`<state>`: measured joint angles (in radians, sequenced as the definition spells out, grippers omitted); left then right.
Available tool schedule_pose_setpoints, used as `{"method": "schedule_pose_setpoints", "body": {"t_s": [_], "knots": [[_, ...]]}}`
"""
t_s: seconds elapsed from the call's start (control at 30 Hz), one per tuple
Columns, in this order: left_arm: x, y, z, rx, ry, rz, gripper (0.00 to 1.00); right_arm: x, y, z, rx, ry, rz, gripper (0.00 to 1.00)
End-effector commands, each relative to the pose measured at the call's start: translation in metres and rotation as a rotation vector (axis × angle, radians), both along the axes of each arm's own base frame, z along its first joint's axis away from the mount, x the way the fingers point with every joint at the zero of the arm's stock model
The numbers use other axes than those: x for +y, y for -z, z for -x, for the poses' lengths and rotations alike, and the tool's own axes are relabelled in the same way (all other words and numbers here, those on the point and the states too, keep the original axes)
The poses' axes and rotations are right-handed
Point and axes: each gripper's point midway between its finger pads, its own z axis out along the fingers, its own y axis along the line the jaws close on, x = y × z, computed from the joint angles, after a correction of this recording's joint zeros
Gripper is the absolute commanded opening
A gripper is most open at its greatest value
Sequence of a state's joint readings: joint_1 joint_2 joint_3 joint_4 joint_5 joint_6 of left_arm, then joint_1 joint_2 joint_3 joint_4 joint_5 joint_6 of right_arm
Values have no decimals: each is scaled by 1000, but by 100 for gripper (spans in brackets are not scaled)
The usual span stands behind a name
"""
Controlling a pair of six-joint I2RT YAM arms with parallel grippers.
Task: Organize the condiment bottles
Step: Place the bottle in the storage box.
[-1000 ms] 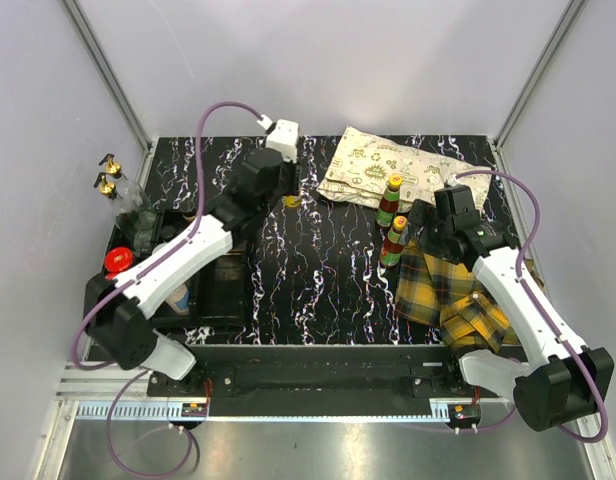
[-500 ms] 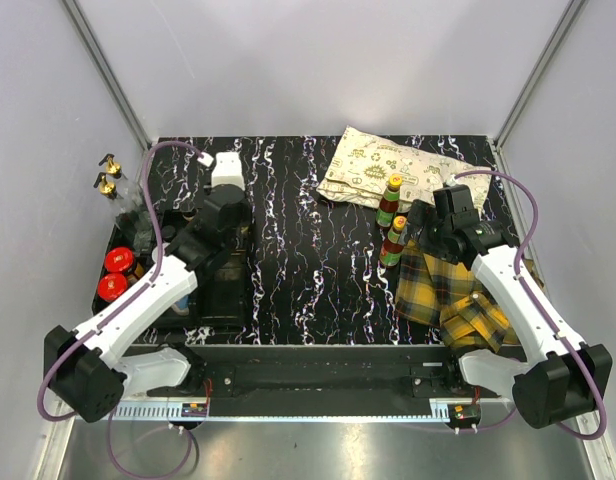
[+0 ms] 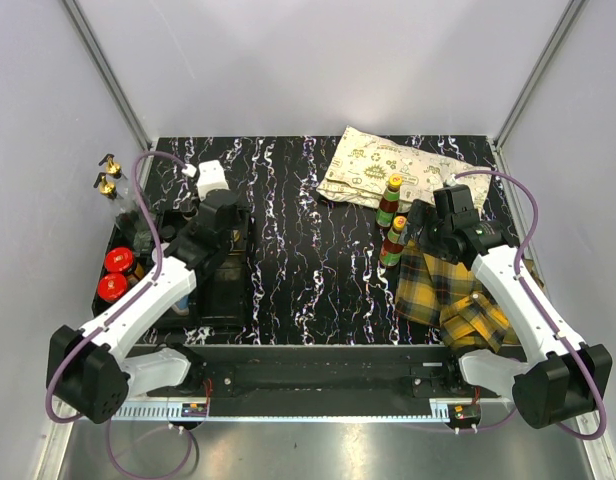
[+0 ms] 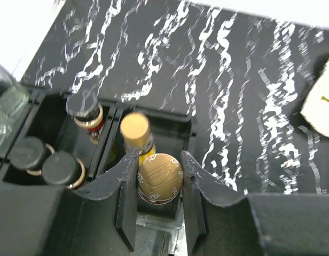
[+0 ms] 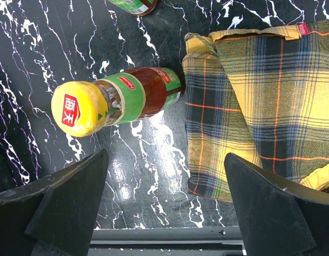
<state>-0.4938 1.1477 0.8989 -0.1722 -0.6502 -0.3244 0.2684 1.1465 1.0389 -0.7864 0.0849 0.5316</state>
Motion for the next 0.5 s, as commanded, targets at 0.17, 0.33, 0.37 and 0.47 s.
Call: {"method": "schedule_pose_setpoints", "body": {"t_s": [0.17, 0.33, 0.37, 0.47], "knots": [[2, 22, -8, -31, -67, 93, 0, 4, -15, -6, -50, -5, -33, 100], [0, 41, -8, -4, -63, 100, 0, 9, -26, -7, -89, -33, -54, 100], [0, 43, -8, 1, -64, 102, 0, 9, -28, -7, -99, -39, -58, 100], [0, 51, -10, 19, -73, 101, 0, 13, -33, -7, -119, -59, -72, 100]]}}
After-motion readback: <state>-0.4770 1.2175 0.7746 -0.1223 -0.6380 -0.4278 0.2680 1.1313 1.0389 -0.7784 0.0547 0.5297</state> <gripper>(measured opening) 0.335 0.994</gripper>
